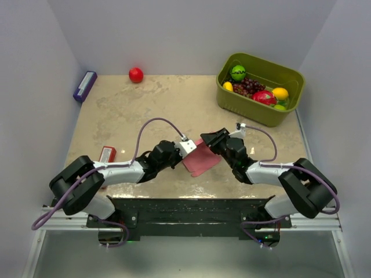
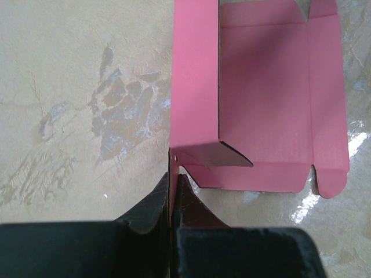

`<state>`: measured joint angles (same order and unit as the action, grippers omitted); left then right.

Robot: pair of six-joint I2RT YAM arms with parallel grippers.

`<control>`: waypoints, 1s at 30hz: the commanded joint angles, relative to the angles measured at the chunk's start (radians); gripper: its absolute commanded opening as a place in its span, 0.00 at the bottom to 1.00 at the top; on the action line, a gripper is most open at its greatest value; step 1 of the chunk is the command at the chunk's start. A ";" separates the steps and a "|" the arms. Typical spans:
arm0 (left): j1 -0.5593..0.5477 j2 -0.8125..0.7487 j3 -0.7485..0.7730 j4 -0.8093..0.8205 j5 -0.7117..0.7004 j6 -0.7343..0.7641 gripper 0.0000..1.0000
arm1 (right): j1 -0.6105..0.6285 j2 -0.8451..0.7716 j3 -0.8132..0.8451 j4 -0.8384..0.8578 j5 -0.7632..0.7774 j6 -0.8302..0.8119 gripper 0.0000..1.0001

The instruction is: Fold the paper box

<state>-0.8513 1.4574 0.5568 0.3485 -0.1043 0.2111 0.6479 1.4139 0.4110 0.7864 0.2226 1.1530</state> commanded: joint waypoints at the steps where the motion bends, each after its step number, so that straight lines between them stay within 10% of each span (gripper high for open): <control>1: -0.002 0.015 0.045 0.007 0.020 0.033 0.00 | 0.002 0.025 -0.008 0.100 0.057 -0.004 0.36; 18: -0.002 0.113 0.114 -0.025 -0.003 -0.018 0.02 | 0.002 0.109 -0.054 0.202 0.118 -0.032 0.01; 30: -0.002 0.069 0.101 0.007 0.018 -0.162 0.61 | 0.010 0.145 -0.023 0.114 0.162 -0.038 0.00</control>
<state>-0.8551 1.5764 0.6380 0.3191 -0.0887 0.1291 0.6502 1.5421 0.3714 0.9581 0.3065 1.1603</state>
